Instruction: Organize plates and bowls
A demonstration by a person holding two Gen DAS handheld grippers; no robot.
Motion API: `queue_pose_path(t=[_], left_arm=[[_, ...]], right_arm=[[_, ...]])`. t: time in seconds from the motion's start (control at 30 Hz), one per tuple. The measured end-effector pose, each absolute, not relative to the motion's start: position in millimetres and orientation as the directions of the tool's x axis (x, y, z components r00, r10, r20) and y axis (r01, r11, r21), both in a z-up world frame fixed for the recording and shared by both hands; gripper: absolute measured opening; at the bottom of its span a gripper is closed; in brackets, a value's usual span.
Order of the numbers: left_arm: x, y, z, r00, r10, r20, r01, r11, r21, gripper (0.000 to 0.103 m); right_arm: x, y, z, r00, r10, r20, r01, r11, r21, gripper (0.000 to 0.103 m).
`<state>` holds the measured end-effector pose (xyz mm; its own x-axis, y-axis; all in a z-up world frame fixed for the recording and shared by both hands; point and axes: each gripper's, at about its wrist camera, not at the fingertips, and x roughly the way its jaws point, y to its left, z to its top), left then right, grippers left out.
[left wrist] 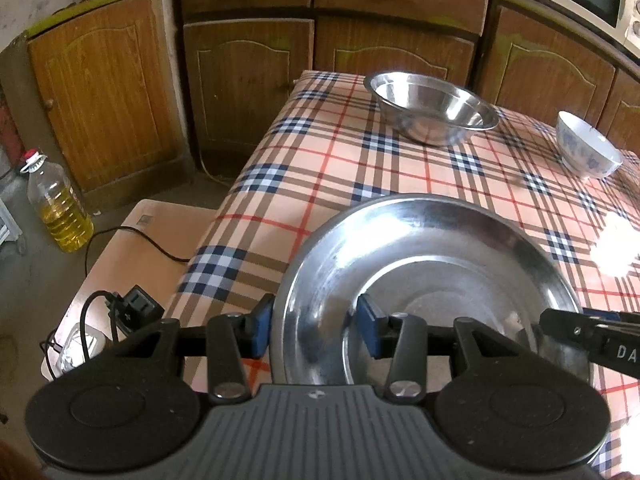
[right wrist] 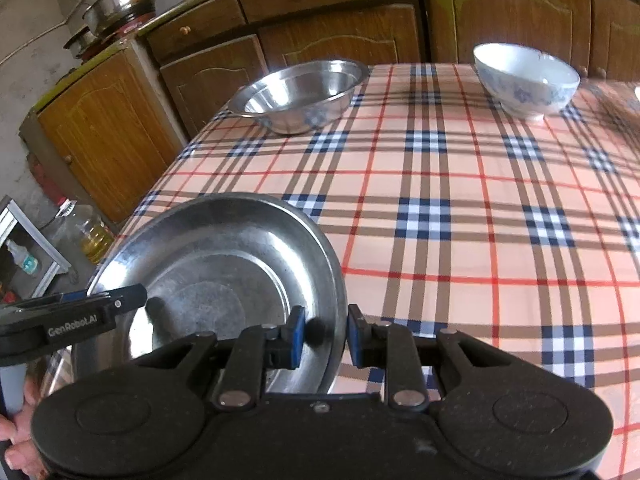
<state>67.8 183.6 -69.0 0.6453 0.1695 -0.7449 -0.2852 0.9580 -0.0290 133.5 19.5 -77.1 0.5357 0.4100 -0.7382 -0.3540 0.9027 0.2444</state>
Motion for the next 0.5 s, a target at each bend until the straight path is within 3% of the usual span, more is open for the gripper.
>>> queue_pose_path(t=[0.13, 0.23, 0.37, 0.5], left_arm=[[66, 187, -67, 0.641, 0.18, -0.746, -0.309, 0.95, -0.036, 0.052], [63, 190, -64, 0.64, 0.193, -0.744, -0.329, 0.944, -0.038, 0.065], [57, 188, -54, 0.66, 0.207, -0.722, -0.329, 0.944, -0.031, 0.08], [53, 181, -43, 0.679, 0.215, -0.702, -0.323, 0.946, -0.022, 0.085]], right_arm=[[132, 16, -67, 0.571, 0.38, -0.727, -0.344, 0.915, 0.209, 0.035], [130, 9, -60, 0.577, 0.387, -0.72, -0.339, 0.915, 0.219, 0.039], [124, 4, -46, 0.594, 0.399, -0.698, -0.372, 0.906, 0.201, 0.054], [121, -1, -29, 0.609, 0.414, -0.676, -0.394, 0.898, 0.195, 0.067]])
